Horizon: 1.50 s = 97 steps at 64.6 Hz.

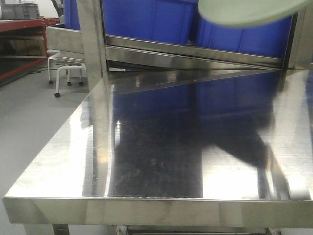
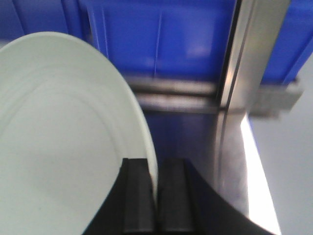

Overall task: Place green plate on second shelf with right arm
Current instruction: 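Raise the held plate clear of the table with the right gripper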

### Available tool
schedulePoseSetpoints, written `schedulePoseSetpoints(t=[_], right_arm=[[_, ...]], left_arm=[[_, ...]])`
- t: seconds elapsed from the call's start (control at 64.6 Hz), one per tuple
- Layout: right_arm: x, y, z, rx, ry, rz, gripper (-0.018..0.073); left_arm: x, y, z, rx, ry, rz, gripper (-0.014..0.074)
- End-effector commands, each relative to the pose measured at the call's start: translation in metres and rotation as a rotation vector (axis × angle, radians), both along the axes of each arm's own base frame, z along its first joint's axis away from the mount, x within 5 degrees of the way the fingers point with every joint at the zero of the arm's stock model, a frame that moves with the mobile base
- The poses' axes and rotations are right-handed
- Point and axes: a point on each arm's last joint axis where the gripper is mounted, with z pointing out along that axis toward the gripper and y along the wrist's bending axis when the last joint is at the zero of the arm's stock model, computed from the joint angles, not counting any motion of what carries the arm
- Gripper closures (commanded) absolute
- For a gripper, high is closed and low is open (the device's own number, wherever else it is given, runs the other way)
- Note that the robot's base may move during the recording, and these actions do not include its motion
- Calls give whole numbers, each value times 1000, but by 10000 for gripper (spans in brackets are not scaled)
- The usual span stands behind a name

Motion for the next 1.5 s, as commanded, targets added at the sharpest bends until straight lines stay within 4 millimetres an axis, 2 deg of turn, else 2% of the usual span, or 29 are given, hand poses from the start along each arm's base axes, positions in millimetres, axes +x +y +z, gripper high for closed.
schedulePoseSetpoints(t=[0.0,0.186,0.418,0.789,0.897,1.083,1.485], right_arm=[[-48,-1,45,11,-303,-28,529],[-113,0,30,4,-464,-49,529],[-157,4,-5,-4,-462,-39,529],[-227,16,-43,-34,-639,53,529],[-238,15,-56,-35,-660,52,529],[-239,15,-75,-36,-634,52,529],[-238,15,-78,-37,-622,53,529]], left_arm=[[0,0,-5,-11,-58,-4,465],[0,0,-5,-11,-58,-4,465],[0,0,-5,-11,-58,-4,465],[0,0,-5,-11,-58,-4,465],[0,0,-5,-11,-58,-4,465],[0,0,-5,-11,-58,-4,465],[0,0,-5,-11,-58,-4,465]])
